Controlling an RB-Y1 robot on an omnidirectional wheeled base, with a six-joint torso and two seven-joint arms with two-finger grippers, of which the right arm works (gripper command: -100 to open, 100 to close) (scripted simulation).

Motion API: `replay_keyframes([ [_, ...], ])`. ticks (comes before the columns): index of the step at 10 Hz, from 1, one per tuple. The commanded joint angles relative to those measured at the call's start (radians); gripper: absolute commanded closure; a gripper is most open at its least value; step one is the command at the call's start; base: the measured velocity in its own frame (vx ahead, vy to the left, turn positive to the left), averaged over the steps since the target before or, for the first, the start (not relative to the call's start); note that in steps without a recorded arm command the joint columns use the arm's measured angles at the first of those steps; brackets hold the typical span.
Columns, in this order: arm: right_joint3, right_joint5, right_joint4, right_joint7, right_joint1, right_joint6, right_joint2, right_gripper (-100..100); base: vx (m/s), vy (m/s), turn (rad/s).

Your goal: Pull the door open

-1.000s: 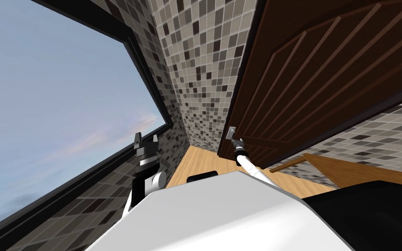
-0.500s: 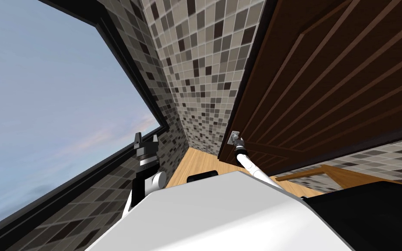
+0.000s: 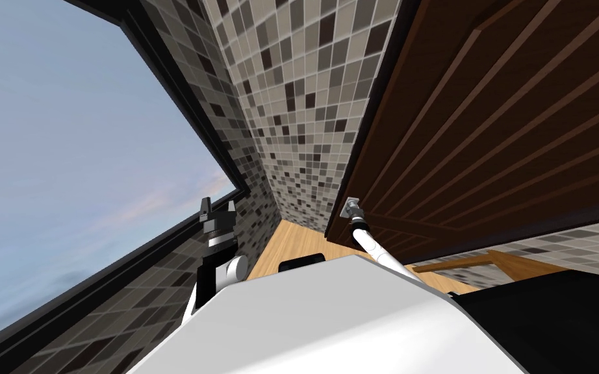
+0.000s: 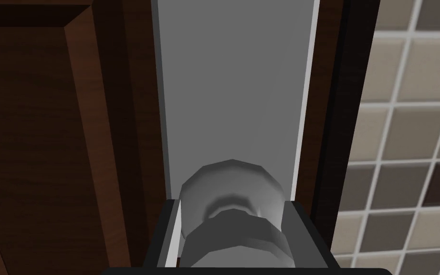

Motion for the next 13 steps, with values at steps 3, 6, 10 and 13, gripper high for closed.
replay_keyframes([
  [3, 0.000, 0.000, -0.002, 0.000, 0.000, 0.002, 0.000, 100, -0.007, 0.003, 0.000],
  [6, -0.028, -0.096, 0.003, -0.064, -0.005, -0.060, 0.026, 100, -0.049, -0.010, 0.030],
  [10, -0.049, -0.173, 0.004, -0.112, -0.010, -0.103, 0.045, 100, -0.050, -0.005, 0.020],
  [13, -0.076, -0.256, 0.005, -0.170, -0.017, -0.155, 0.067, 100, -0.043, -0.008, 0.017],
])
